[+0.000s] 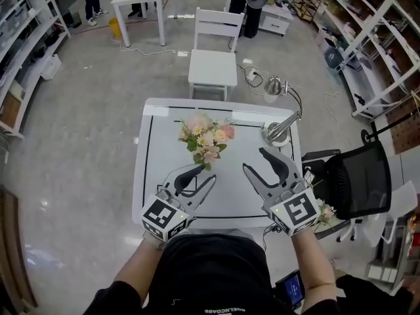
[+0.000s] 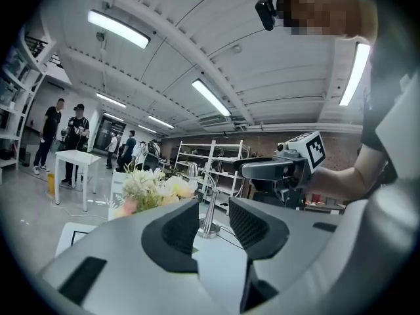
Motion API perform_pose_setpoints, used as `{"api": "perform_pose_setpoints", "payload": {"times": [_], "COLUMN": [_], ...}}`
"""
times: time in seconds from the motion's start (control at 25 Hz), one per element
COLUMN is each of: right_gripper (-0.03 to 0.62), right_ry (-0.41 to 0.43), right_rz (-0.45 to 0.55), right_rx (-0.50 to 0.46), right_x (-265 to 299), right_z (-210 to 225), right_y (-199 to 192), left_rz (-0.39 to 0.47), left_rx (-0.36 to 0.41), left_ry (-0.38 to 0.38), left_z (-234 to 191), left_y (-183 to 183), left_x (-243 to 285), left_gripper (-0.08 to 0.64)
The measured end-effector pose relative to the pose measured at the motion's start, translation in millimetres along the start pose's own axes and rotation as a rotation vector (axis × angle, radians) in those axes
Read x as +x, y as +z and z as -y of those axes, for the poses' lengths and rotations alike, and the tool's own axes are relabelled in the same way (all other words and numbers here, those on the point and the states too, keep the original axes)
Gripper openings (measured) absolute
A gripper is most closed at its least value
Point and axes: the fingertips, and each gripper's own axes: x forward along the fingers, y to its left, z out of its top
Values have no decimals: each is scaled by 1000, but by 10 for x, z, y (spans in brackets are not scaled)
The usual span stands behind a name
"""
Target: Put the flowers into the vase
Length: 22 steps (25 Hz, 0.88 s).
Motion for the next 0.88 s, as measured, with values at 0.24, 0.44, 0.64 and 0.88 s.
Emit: {"api": "perform_pose_setpoints", "payload": {"times": [0.24,0.44,0.64,0.88], "right_gripper": [100,71,66,66], "right_ry": [-79,-120,-168,-227], "right_rz": [81,99,115,123], "right_rx": [96,180,219,268], "right_x": [-401,-700,-927,-1181], "right_z": [152,245,286,357], "right_y": [-6,-90,-176,-303], "left_rz": [61,68,45,25], "left_rx": [4,24,41,31], "left_ry": [-58,-104,-149,-182], "left_z": [217,398,544,673], "left_y": [246,336,356,315], "left_x": [143,295,417,491], "left_gripper": [77,14,6,6]}}
